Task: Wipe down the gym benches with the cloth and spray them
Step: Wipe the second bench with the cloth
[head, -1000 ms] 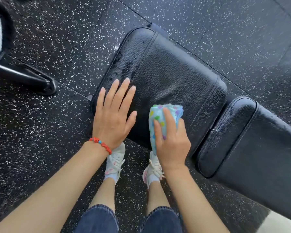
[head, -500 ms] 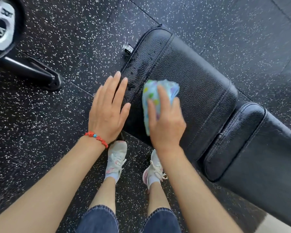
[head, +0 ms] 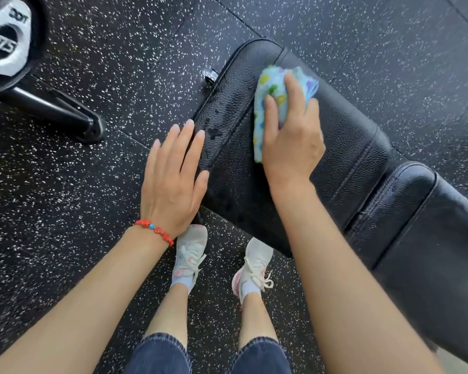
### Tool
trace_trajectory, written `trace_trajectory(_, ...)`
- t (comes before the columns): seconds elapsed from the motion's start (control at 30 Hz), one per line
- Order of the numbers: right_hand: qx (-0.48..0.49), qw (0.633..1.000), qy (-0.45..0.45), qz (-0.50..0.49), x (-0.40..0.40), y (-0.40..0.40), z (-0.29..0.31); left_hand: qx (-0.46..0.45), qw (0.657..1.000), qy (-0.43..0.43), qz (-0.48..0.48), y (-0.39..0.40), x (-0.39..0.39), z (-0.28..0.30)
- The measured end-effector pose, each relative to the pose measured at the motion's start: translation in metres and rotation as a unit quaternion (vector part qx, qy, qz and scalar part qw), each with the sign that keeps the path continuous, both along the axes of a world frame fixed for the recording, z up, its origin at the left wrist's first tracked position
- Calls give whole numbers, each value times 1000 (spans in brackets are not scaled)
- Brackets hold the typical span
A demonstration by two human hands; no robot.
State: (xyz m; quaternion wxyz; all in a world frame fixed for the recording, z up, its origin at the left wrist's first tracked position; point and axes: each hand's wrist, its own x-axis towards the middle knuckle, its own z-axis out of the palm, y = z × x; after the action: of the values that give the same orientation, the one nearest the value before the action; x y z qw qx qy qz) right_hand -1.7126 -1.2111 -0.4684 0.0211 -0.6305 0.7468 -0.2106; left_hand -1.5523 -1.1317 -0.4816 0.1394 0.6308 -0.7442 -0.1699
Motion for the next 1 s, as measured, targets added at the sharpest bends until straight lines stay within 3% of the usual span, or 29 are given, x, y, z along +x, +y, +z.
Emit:
trace_trajectory(0.2, -15, 984, 76, 159, -21, 38, -2, -23, 999, -22, -21, 2, -10, 7)
trace_trajectory(0.43, 19, 994, 45, -95, -86, 62, 0, -13, 996, -45, -80, 6, -26, 8)
trace_trajectory(0.6, 53, 974, -9, -221, -46, 71, 1, -13, 995, -65, -74, 8, -28, 4)
trace_trajectory(0.73, 31, 992, 2, -123, 7, 92, -3, -6, 996, -50, -80, 7, -27, 6)
trace_trajectory(0.9, 19, 997, 77, -24, -21, 104, -5, 4, 991, -60, -118, 8, -18, 10)
trace_trajectory(1.0, 43, 993, 90, -68, -45, 126, 1, 18, 989, -71, -127, 9, -15, 20)
